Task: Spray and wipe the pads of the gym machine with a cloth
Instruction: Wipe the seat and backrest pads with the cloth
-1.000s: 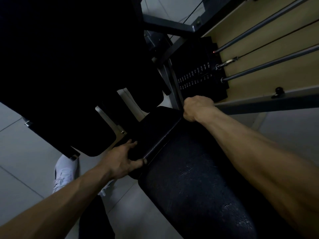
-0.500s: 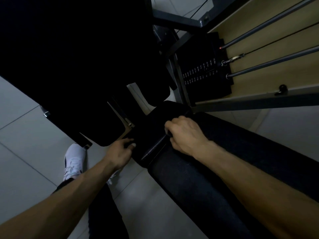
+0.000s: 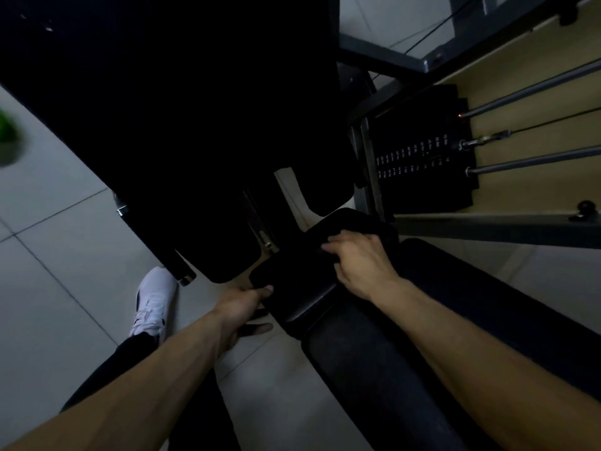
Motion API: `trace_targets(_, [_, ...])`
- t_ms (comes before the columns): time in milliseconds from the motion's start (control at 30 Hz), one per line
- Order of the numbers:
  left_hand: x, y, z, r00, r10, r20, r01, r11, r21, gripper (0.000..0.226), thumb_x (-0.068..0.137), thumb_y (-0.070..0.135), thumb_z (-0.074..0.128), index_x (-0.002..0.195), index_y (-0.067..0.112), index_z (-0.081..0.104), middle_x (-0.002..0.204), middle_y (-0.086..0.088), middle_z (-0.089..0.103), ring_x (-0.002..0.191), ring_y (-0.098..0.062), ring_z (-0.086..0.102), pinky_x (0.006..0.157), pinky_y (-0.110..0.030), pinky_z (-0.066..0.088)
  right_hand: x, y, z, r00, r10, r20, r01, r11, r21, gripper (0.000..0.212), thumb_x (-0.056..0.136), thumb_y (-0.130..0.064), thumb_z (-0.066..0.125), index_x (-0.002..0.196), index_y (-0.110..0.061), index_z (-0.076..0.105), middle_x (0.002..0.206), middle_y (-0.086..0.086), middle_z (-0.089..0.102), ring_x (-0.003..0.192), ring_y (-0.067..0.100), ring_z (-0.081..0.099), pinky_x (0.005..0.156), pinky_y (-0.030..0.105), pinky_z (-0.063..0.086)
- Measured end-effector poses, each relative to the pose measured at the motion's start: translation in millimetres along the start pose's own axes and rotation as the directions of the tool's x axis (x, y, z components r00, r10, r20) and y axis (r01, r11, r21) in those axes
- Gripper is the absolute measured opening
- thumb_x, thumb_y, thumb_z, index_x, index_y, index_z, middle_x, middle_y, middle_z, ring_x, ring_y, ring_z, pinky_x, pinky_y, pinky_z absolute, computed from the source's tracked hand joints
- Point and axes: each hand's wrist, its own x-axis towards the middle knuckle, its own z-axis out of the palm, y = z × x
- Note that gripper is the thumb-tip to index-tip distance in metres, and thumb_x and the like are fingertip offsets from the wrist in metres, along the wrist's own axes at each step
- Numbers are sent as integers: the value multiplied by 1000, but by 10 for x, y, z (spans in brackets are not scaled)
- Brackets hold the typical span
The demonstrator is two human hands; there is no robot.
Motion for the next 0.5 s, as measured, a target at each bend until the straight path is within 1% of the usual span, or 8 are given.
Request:
trace_targets(67, [43, -18, 4, 1000, 21, -22, -21, 1000, 19, 20, 96, 20, 72, 113, 10, 67, 119, -9, 69, 111, -27, 66, 73, -40, 64, 298, -2, 30, 998, 5, 64, -5, 1000, -1, 45, 93, -9, 61, 135, -25, 67, 140, 4, 62, 132, 27, 53, 108, 40, 42])
trace_targets(100, [67, -39, 7, 999, 25, -28, -25, 1000, 18, 16, 96, 17, 72, 109, 10, 67, 116, -10, 70, 110, -27, 66, 77, -42, 64, 471, -19, 59, 996, 54, 74, -54, 999, -1, 46, 93, -8, 61, 136, -24, 66, 139, 6, 62, 129, 29, 55, 107, 39, 43])
trace_targets(167, [85, -66, 12, 999, 30, -29, -30, 1000, 5, 14, 95, 15, 72, 108, 10, 67, 113, -9, 71, 110, -27, 66, 80, -43, 64, 754, -162, 140, 990, 132, 49, -130, 990, -47, 42, 93, -9, 63, 134, -14, 66, 133, 12, 60, 122, 33, 57, 101, 39, 45])
trace_targets(200, [94, -75, 8, 999, 33, -32, -33, 999, -5, 16, 95, 15, 73, 109, 9, 67, 112, -8, 72, 110, -26, 67, 79, -42, 64, 833, -307, 205, 992, 119, 41, -117, 992, -49, 40, 93, -11, 65, 133, -11, 66, 132, 13, 58, 120, 35, 57, 98, 39, 47])
trace_targets(267, [112, -85, 15, 999, 40, -35, -41, 999, -23, 19, 95, 16, 73, 111, 8, 68, 111, -8, 74, 108, -25, 68, 73, -38, 64, 858, -640, 373, 994, -20, 108, 22, 1000, -19, 41, 92, -12, 66, 133, -13, 67, 135, 14, 57, 121, 35, 59, 97, 39, 52])
trace_targets(367, [127, -131, 29, 997, 52, -60, -56, 996, -72, 18, 94, 15, 73, 111, 8, 71, 108, -9, 76, 102, -23, 70, 65, -31, 61, 725, -878, 494, 929, -287, 235, 270, 957, 102, 46, 91, -9, 66, 135, -23, 66, 139, 9, 60, 127, 31, 57, 102, 39, 50])
trace_targets(433, [116, -160, 52, 996, 62, -71, -69, 993, -101, 17, 95, 15, 73, 110, 8, 72, 100, -7, 76, 94, -21, 70, 64, -30, 60, 701, -738, 429, 930, -306, 203, 283, 950, 134, 49, 89, -9, 67, 134, -29, 65, 135, 6, 65, 125, 29, 59, 101, 39, 50])
trace_targets(500, [134, -207, 58, 994, 69, -81, -80, 986, -147, 16, 95, 16, 73, 110, 11, 73, 99, -5, 78, 95, -20, 71, 67, -31, 61, 769, -539, 406, 964, -238, 115, 230, 970, 83, 45, 90, -12, 66, 130, -30, 64, 126, 5, 69, 118, 30, 61, 94, 37, 53])
